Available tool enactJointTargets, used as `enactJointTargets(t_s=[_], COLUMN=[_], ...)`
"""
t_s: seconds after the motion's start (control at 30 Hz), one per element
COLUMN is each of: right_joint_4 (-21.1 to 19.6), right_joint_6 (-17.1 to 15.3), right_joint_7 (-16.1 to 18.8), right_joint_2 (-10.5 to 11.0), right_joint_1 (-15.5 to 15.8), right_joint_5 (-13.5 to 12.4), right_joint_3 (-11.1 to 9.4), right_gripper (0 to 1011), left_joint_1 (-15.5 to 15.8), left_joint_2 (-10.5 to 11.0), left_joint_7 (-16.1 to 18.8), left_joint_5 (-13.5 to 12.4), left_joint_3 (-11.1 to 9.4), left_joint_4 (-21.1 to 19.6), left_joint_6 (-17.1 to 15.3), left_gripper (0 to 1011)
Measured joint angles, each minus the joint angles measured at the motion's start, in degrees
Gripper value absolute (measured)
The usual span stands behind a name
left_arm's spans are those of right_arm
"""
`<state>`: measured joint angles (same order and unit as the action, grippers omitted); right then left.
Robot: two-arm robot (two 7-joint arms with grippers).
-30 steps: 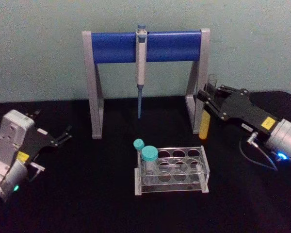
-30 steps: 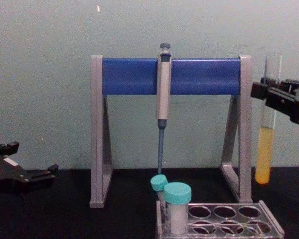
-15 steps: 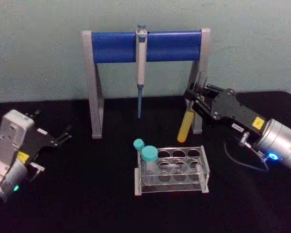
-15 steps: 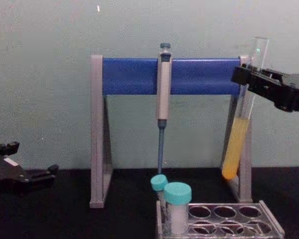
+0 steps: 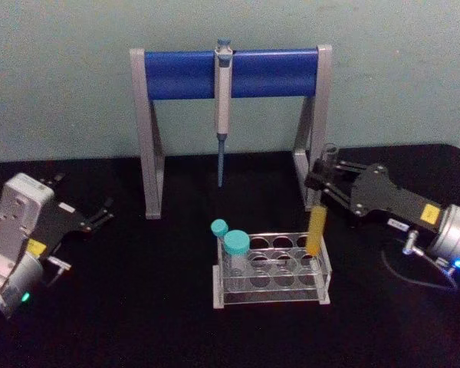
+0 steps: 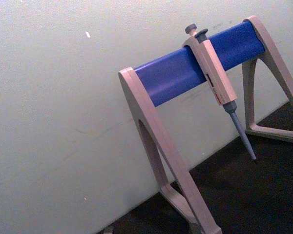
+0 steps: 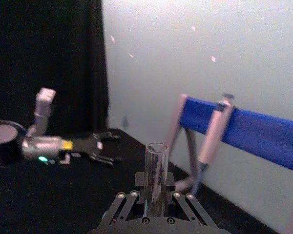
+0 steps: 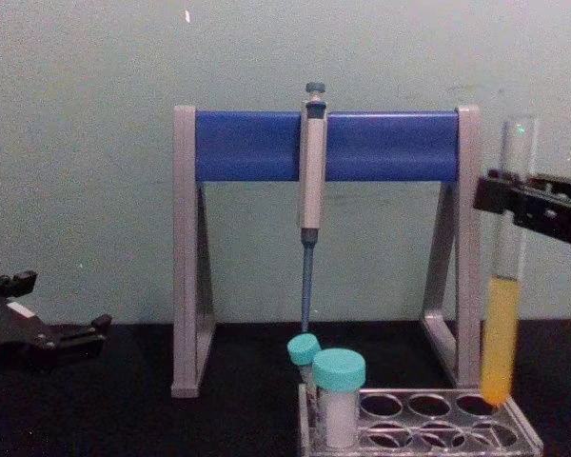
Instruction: Pick up the test tube from the test tube rack, shake it, then place it back into the test tube rack.
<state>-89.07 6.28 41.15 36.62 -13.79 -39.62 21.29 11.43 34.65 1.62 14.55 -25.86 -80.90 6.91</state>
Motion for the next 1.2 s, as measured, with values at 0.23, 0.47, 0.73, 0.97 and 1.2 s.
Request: enactJointTargets(t_s=[0.23, 0.47, 0.73, 0.97, 1.2], right_joint_4=[-0.9, 2.0, 6.2, 7.0, 5.7], right_joint_6=[0.1, 1.1, 1.2, 1.3, 0.9], right_joint_7=[-5.9, -8.2, -6.1, -2.3, 0.1], right_joint_2=[0.5, -2.5, -6.2, -7.3, -6.4], right_joint_1=[1.5, -0.4, -4.1, -5.1, -4.7], right_joint_5=[2.2, 3.8, 4.0, 1.9, 0.0], right_joint_3=[-2.3, -3.3, -2.2, -1.0, -0.1], right_gripper=[235, 235, 235, 235, 235], left_joint_1=[0.0, 0.0, 0.0, 0.0, 0.0], left_joint_2=[0.0, 0.0, 0.0, 0.0, 0.0], left_joint_7=[0.0, 0.0, 0.0, 0.0, 0.0], left_joint_5=[0.0, 0.0, 0.0, 0.0, 0.0], left_joint_3=[0.0, 0.0, 0.0, 0.0, 0.0], left_joint_4=[0.0, 0.0, 0.0, 0.0, 0.0], left_joint_6=[0.0, 0.0, 0.0, 0.0, 0.0], left_gripper=[1001, 1001, 1001, 1001, 1001])
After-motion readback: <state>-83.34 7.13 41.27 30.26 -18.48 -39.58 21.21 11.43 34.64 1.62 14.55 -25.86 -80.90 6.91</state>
